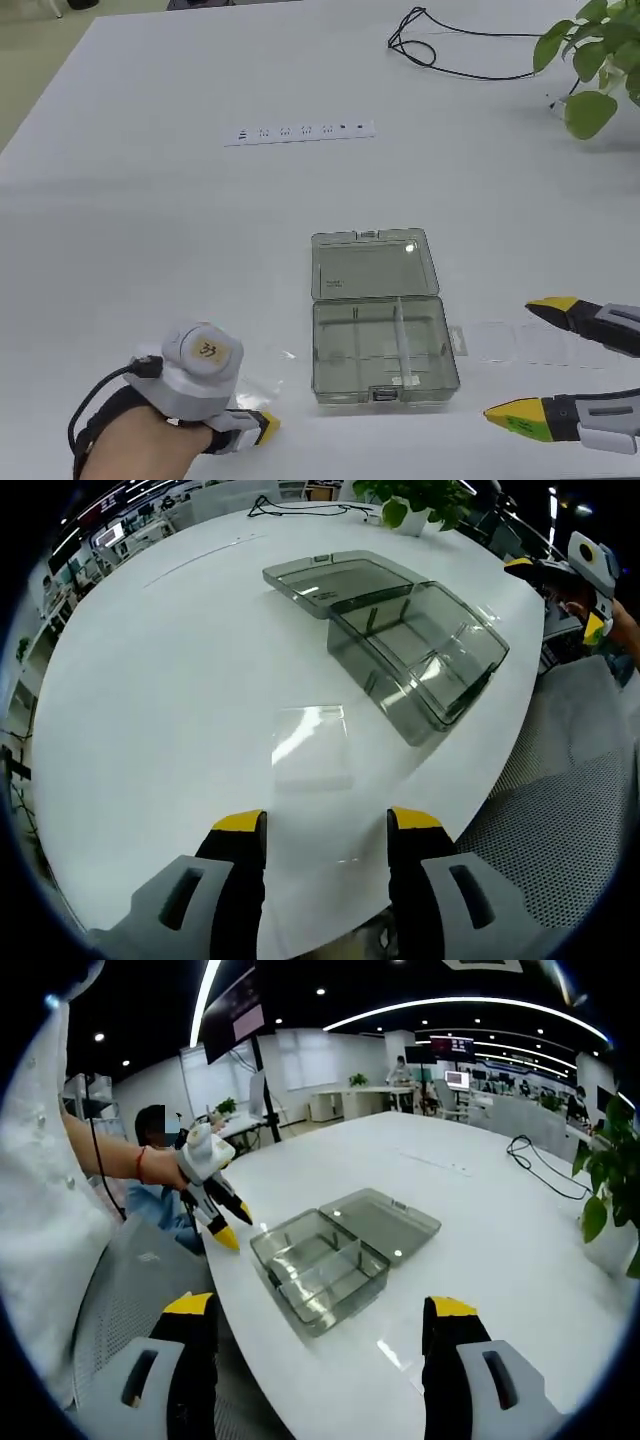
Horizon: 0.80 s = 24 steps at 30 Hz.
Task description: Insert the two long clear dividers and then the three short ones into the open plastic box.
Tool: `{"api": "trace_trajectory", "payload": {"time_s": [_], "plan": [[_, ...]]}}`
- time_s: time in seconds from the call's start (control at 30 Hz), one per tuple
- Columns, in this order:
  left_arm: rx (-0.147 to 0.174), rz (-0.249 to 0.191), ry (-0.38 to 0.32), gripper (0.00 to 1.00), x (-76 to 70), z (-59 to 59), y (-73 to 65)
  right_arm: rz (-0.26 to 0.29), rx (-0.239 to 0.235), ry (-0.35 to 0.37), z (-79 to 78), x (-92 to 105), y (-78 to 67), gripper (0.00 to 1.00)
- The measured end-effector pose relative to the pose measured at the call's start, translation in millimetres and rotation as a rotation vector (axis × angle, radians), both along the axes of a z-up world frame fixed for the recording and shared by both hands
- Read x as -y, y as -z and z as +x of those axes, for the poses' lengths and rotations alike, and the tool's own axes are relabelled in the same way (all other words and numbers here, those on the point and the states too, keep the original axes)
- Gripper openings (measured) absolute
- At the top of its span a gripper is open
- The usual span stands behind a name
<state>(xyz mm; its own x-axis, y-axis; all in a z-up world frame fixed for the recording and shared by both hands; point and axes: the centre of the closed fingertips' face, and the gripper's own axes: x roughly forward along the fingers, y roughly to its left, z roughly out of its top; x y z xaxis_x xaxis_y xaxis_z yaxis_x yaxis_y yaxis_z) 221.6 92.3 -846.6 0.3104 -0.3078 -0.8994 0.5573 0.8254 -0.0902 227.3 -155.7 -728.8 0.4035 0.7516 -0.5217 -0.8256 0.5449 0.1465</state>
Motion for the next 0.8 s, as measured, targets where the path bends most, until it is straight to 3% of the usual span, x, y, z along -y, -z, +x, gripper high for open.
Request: {"api": "trace_trajectory", "payload": {"time_s": [0.1,0.27,0.8], "plan": [[0.014,0.056,0.035,0.43,-3.6,2.2,2.0,0.001,-0.002,0.003,-0.2,0.3,0.8,0.85],[0.036,0.088,0.05,0.38,-6.1,5.8,3.1,0.011,0.0,0.01,1.2,-1.2,-0.2,0.85],[0.01,0.093,0.046,0.32,-9.9,8.3,3.7,0.022,0.007,0.029,1.8,-0.9,-0.8,0.84]]}}
